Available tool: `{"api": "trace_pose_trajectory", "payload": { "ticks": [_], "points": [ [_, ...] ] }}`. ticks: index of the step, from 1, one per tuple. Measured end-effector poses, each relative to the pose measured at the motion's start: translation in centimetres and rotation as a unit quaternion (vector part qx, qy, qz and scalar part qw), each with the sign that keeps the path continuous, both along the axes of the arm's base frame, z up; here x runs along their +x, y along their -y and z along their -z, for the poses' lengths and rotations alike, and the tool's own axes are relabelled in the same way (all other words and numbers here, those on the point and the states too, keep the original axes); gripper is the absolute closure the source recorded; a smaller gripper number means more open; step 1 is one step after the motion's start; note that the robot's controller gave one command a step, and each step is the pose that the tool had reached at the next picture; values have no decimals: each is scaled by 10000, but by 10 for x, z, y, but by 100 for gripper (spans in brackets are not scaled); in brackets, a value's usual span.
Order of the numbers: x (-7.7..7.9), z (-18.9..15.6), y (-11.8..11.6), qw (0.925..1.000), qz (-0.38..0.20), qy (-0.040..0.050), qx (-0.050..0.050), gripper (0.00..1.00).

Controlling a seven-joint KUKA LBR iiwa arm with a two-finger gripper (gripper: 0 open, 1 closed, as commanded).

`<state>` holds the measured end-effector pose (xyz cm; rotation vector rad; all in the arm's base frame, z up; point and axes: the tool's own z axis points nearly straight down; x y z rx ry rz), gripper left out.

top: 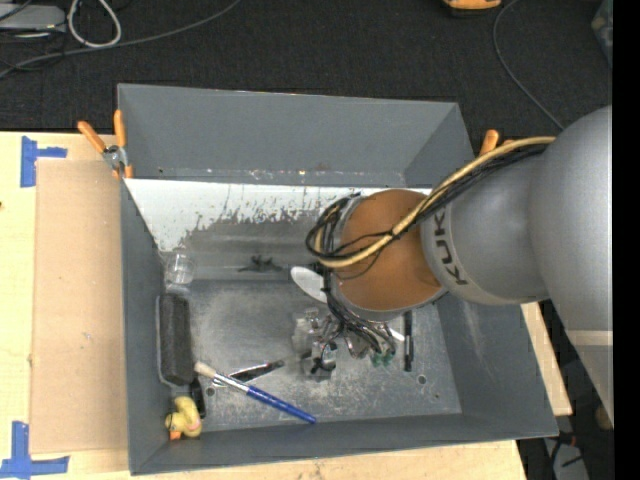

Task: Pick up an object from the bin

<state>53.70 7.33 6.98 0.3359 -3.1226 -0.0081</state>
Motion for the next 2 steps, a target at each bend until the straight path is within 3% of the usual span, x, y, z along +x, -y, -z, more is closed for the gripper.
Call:
{"api": "trace_pose_trajectory", "payload": {
  "ticks": [2],
  "points": [
    [-1,-7,0,10000,4,-6,1,100]
  ]
}}
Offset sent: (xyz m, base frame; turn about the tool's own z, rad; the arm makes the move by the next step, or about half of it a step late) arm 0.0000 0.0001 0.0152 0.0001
